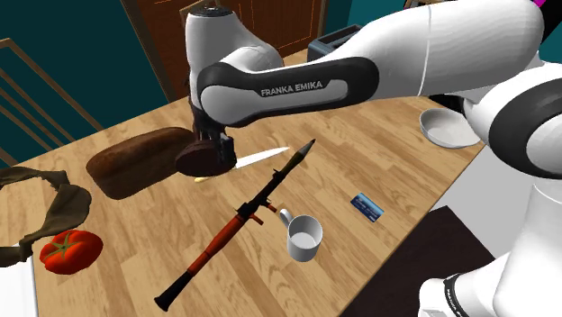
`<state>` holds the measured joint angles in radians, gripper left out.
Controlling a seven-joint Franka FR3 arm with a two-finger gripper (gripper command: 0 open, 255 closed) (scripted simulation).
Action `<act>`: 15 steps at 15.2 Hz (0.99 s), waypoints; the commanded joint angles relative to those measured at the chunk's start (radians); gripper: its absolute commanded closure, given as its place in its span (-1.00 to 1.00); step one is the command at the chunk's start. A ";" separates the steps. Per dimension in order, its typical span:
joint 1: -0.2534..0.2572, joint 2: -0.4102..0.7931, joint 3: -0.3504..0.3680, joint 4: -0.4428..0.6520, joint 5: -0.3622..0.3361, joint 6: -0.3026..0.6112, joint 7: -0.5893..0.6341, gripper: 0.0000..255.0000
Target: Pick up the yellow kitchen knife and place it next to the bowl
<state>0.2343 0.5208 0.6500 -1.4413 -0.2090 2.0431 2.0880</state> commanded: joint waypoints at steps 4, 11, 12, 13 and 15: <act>0.067 0.171 -0.054 0.080 -0.009 -0.047 0.059 -1.00; -0.031 0.091 -0.034 -0.054 0.046 0.307 0.014 -1.00; -0.055 0.080 -0.029 -0.084 0.061 0.310 0.003 -1.00; -0.079 0.071 -0.024 -0.113 0.076 0.312 -0.008 -1.00; -0.124 0.052 -0.016 -0.168 0.105 0.315 -0.031 -1.00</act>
<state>0.1439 0.5794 0.6345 -1.5506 -0.1203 2.4109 2.0728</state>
